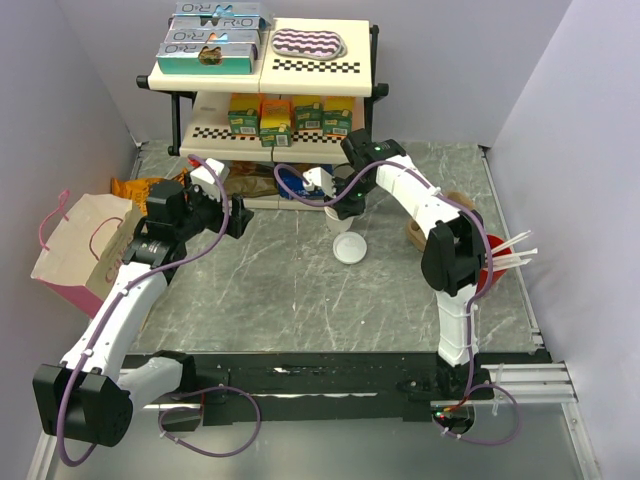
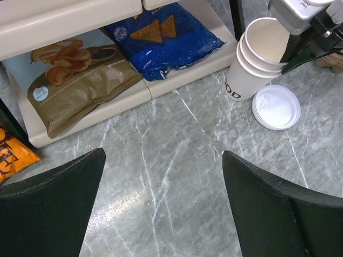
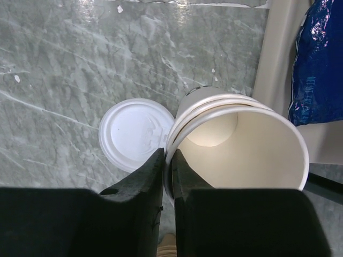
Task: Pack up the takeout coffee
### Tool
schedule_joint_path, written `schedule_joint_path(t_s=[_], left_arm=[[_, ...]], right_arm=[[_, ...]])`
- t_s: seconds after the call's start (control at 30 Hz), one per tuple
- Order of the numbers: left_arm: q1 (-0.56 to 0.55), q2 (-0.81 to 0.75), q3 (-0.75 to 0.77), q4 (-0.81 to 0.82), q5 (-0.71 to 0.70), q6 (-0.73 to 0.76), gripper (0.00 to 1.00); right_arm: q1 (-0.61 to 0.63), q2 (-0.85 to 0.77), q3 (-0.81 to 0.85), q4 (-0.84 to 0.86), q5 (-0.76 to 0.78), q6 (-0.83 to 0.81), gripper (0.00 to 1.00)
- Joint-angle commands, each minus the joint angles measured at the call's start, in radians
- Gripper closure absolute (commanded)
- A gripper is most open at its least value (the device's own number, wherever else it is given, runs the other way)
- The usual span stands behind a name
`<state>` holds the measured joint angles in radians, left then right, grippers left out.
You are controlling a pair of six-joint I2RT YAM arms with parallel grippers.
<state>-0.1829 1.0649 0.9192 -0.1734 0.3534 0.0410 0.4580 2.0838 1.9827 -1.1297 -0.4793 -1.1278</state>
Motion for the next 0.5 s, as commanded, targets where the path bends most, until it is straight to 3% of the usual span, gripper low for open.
schedule_joint_path(t_s=[0.0,0.47], left_arm=[[0.005,-0.003,-0.011,0.051,0.029,-0.012,0.03],[0.003,0.001,-0.013,0.060,0.041,-0.021,0.03]], right_arm=[[0.007,-0.044,0.005,0.002,0.011,-0.021,0.80],[0.008,-0.053,0.047,-0.001,0.004,0.002,0.74]])
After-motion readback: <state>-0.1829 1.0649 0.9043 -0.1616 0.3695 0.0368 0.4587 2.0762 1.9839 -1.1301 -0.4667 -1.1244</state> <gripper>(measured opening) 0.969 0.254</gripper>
